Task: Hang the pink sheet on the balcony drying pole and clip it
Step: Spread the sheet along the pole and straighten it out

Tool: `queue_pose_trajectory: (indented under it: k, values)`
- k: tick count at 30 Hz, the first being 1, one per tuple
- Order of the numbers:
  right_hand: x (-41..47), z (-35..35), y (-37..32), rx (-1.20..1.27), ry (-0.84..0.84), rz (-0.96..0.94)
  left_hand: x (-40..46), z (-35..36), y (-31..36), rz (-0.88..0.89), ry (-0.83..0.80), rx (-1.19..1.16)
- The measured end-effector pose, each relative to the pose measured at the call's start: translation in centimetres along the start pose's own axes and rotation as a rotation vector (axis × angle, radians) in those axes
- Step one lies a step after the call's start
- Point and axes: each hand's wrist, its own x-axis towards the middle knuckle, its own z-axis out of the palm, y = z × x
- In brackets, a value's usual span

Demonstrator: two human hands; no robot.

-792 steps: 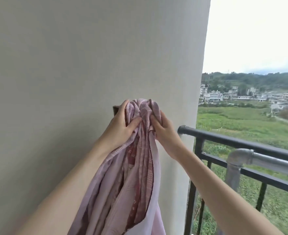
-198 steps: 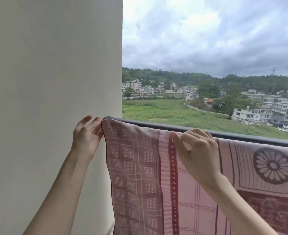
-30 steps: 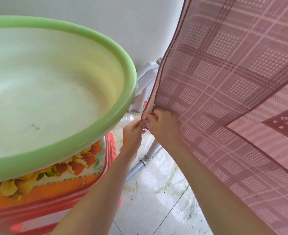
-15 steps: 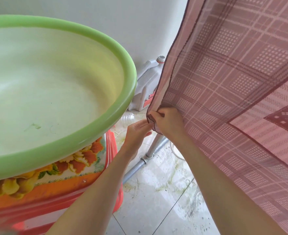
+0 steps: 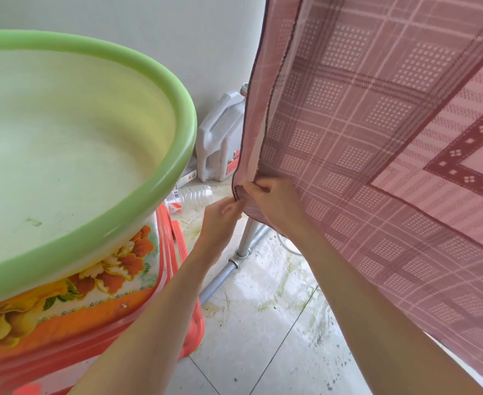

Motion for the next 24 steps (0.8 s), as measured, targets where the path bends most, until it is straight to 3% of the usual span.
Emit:
queue_pose_trajectory:
  k: [5,9,14,18,24]
  values:
    - [-2.2,-0.9,0.9,0.157,-0.031,0.018,0.7,0.4,-0.7,0.037,0.075,0.048]
    - [-6.8,0.3,4.7,0.339,0.036,0.232,1.4,0.8,-1.2,0.032,0.097,0.028]
    - [-9.5,1.3,7.5,0.934,0.219,0.579,1.4,1.1,-1.4,0.025,0.096,0.039]
    - [-9.9,0.9,8.2,1.332,0.405,0.588,1.2,1.5,-0.8,0.039,0.123,-0.036]
    - [-10.6,-0.2,9.6,1.591,0.538,0.498,1.4,1.7,-0.9,0.071,0.142,-0.027]
